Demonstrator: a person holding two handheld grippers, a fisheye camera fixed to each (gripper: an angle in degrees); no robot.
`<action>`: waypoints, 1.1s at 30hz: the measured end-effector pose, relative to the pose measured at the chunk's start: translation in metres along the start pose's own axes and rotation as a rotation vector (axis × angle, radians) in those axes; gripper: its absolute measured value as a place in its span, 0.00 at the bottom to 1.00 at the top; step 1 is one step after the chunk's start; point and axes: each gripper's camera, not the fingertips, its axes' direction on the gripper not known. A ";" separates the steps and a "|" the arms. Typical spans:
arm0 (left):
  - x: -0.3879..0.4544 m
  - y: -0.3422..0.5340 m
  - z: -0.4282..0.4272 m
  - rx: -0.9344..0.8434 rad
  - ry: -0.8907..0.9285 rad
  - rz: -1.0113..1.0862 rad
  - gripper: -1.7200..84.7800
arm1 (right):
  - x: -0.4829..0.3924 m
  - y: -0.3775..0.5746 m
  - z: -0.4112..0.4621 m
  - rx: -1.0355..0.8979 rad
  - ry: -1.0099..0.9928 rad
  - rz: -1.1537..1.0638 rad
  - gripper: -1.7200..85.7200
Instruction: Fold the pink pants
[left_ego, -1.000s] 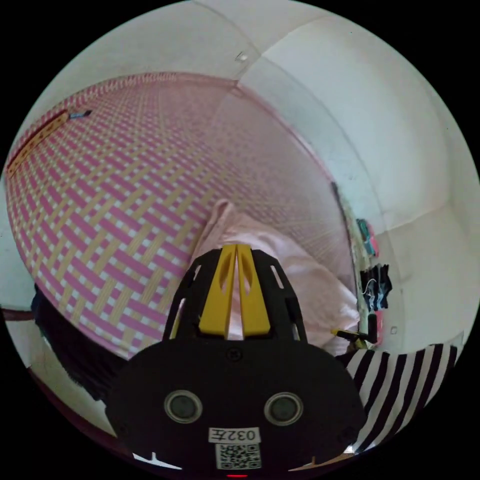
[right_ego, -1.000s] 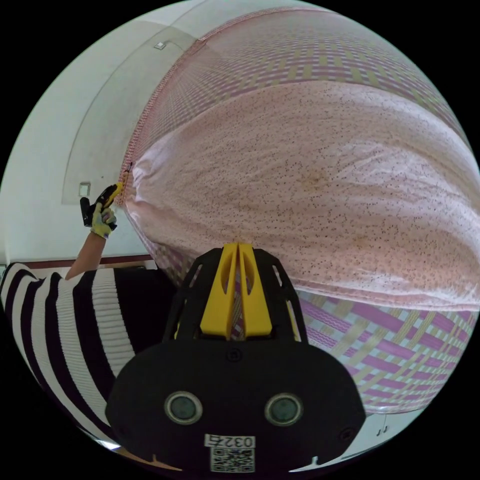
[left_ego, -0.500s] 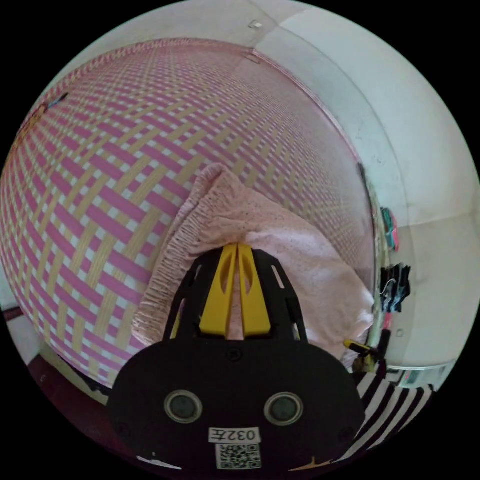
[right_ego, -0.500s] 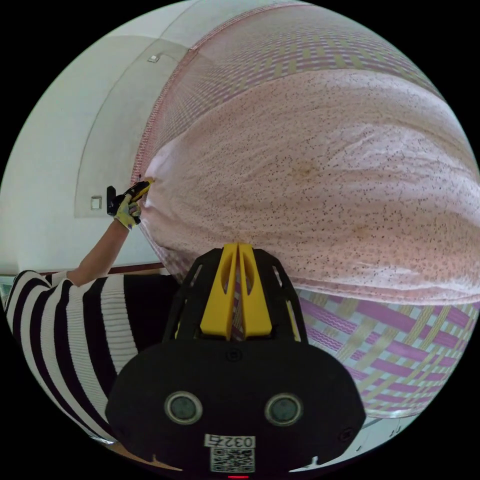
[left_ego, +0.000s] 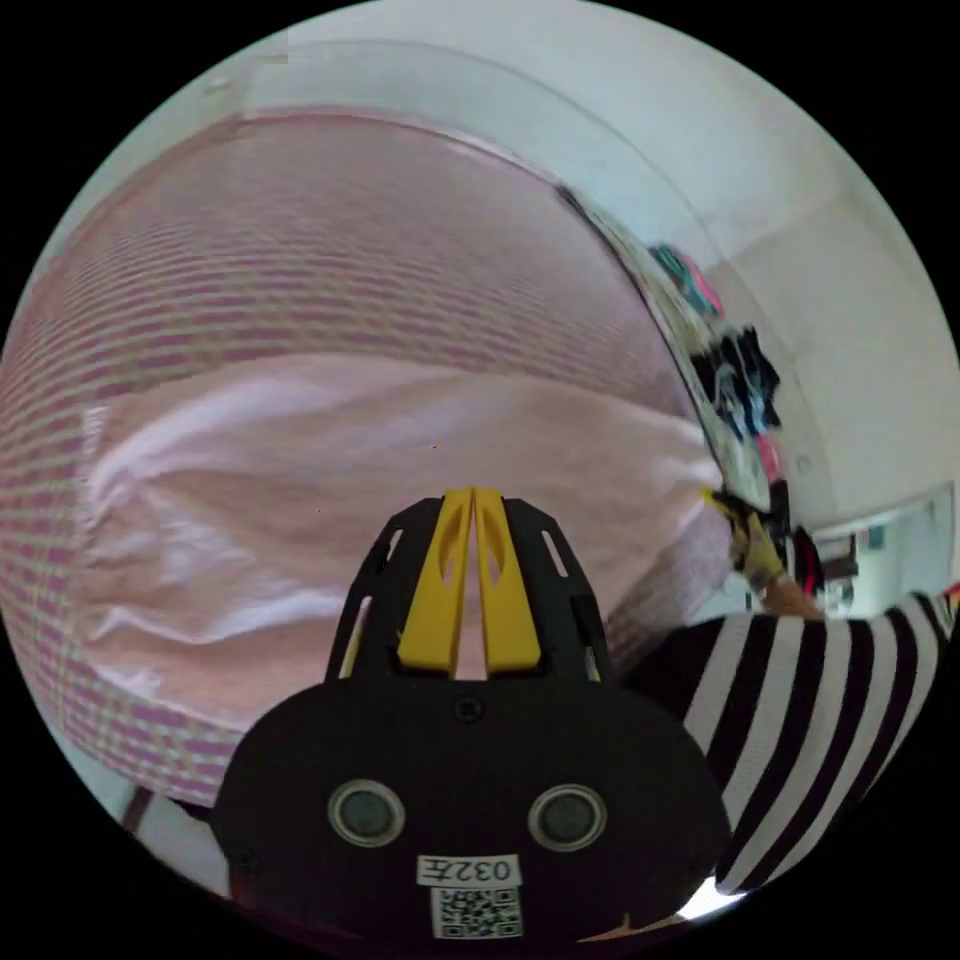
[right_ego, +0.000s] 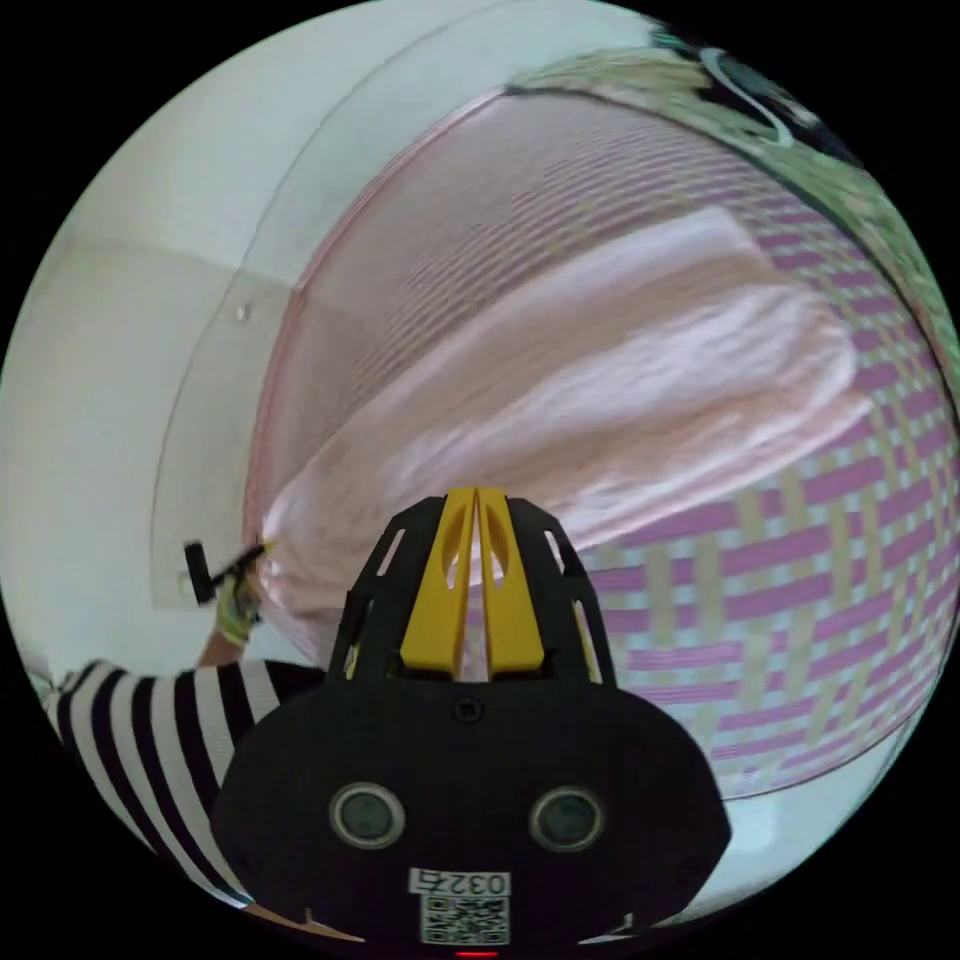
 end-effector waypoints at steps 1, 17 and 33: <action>0.016 0.002 0.036 -0.072 0.016 0.069 0.01 | 0.017 -0.005 -0.022 0.060 -0.006 0.053 0.01; -0.036 -0.004 0.248 -0.409 0.186 0.162 0.01 | 0.107 -0.017 -0.185 0.179 -0.112 0.260 0.12; -0.185 -0.013 0.325 -0.423 0.190 0.158 0.01 | 0.083 -0.011 -0.210 0.141 -0.198 0.270 0.04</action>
